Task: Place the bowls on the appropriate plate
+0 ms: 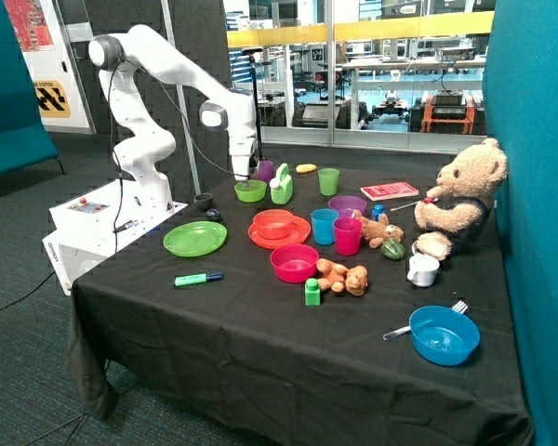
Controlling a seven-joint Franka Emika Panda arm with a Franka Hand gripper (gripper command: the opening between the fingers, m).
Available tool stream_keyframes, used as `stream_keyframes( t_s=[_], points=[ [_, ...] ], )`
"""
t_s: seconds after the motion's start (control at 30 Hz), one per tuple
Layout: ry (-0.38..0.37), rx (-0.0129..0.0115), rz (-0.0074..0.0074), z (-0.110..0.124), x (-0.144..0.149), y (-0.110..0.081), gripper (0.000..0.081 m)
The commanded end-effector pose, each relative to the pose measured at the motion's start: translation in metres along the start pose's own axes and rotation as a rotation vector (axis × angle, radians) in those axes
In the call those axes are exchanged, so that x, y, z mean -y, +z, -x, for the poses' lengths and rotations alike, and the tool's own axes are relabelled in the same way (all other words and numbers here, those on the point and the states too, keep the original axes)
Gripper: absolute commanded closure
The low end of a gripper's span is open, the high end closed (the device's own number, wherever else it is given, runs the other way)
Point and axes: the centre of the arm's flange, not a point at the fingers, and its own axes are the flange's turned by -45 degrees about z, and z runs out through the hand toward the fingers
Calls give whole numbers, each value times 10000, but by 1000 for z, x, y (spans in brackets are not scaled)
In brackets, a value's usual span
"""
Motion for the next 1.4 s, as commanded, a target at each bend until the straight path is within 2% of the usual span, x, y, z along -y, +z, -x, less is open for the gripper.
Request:
stream_keyframes(
  t_s=[0.0,0.03,0.1,0.23,0.6,0.93,1.03,1.37],
  points=[
    [-616,-49,-30,-4,26,1,341],
    [-634,-49,-30,-4,27,1,352],
    [-712,-49,-30,-1,29,2,288],
    [-907,-50,-30,10,37,8,262],
    [-1301,-50,-29,26,54,22,277],
    [-1534,-51,-28,15,57,25,277],
    [-1501,-51,-28,14,58,28,250],
    [-1403,-51,-28,20,64,56,290]
  ],
)
